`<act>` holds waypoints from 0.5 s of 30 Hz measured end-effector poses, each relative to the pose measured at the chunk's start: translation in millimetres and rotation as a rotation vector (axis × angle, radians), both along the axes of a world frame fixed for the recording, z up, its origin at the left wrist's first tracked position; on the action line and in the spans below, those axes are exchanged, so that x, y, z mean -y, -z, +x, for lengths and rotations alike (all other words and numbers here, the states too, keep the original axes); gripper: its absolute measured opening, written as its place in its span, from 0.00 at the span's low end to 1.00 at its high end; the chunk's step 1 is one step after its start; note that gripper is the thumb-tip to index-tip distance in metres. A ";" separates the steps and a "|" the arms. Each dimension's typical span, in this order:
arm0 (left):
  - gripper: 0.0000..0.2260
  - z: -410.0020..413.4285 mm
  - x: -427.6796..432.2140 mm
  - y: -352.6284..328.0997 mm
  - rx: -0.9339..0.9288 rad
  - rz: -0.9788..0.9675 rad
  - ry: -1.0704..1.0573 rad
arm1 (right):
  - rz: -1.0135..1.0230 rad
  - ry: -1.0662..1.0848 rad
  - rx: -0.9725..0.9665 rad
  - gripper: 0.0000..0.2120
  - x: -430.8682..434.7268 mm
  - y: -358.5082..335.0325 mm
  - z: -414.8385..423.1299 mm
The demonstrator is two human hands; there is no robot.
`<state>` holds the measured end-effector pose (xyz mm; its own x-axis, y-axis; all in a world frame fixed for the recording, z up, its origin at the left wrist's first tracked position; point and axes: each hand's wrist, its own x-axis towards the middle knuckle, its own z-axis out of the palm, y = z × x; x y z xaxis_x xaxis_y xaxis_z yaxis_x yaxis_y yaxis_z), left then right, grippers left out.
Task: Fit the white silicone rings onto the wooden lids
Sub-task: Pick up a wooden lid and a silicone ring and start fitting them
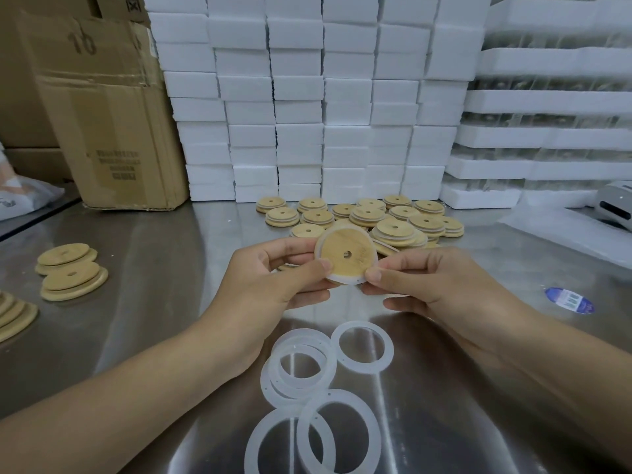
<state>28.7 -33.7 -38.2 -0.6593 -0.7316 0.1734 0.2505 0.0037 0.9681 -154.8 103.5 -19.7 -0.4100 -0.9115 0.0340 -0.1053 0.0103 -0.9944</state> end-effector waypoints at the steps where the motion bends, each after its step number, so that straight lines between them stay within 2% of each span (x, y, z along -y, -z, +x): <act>1: 0.09 0.5 0.4 0.1 -0.004 0.006 -0.006 | 0.004 0.000 0.004 0.06 0.2 0.0 0.5; 7: 0.07 1.0 -0.5 -1.1 0.000 0.007 -0.060 | 0.032 -0.028 -0.098 0.13 3.7 -1.7 0.2; 12: 0.08 0.5 -2.0 -1.3 0.016 0.004 -0.030 | 0.050 -0.040 -0.199 0.06 3.3 -2.3 -5.6; 15: 0.10 -0.3 -1.1 -2.4 0.037 -0.065 -0.006 | 0.024 0.000 -0.207 0.13 1.4 -3.0 -8.5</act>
<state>28.4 -32.7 -35.7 -0.6615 -0.7239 0.1959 0.2141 0.0680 0.9744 -163.3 102.1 -16.7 -0.3963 -0.9131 0.0957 -0.3077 0.0339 -0.9509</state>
